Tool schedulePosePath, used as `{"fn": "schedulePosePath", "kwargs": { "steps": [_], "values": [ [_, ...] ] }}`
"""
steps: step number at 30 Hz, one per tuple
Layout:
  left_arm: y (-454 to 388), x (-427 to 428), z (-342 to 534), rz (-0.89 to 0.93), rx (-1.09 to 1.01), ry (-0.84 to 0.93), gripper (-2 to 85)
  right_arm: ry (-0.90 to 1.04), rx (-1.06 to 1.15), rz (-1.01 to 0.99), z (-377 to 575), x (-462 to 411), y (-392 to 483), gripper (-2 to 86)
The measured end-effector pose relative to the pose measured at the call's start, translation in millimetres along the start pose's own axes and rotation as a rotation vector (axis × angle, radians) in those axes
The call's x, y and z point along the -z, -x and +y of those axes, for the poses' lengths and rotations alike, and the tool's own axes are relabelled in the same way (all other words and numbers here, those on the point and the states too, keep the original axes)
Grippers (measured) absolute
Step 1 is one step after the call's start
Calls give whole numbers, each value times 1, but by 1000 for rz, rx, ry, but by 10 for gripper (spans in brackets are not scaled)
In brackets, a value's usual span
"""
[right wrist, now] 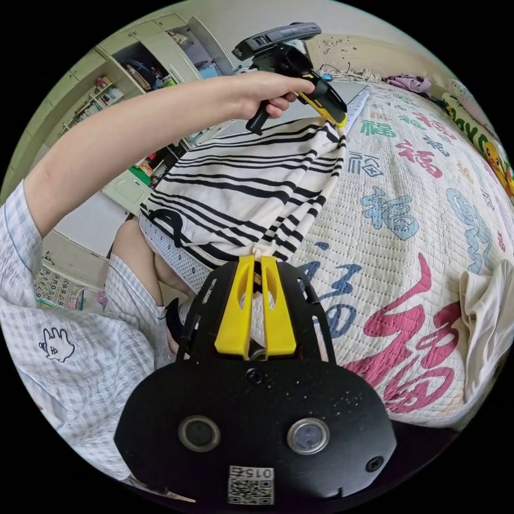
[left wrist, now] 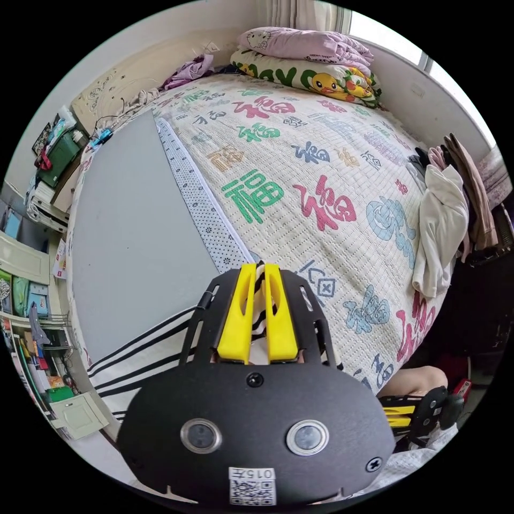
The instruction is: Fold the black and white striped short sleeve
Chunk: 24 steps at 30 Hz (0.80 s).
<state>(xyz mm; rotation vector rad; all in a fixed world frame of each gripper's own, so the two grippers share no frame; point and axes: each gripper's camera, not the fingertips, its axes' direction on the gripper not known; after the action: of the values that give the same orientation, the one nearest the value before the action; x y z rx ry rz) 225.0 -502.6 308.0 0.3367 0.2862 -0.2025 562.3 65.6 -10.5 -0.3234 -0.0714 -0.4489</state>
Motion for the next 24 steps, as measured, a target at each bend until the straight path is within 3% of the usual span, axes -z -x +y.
{"fn": "schedulePosePath", "kwargs": {
  "steps": [5, 16, 21, 24],
  "values": [
    [14, 56, 2, 57, 23, -67, 15, -101, -115, -28, 21, 10, -13, 3],
    [-9, 151, -36, 330, -26, -187, 12, -325, -349, 122, 107, 72, -81, -3],
    [-8, 188, -53, 497, -47, -224, 12, -406, -380, 215, 141, 106, -91, -3],
    [13, 221, -51, 540, -76, -249, 12, -455, -317, 166, 148, 115, -74, -2]
  ]
}}
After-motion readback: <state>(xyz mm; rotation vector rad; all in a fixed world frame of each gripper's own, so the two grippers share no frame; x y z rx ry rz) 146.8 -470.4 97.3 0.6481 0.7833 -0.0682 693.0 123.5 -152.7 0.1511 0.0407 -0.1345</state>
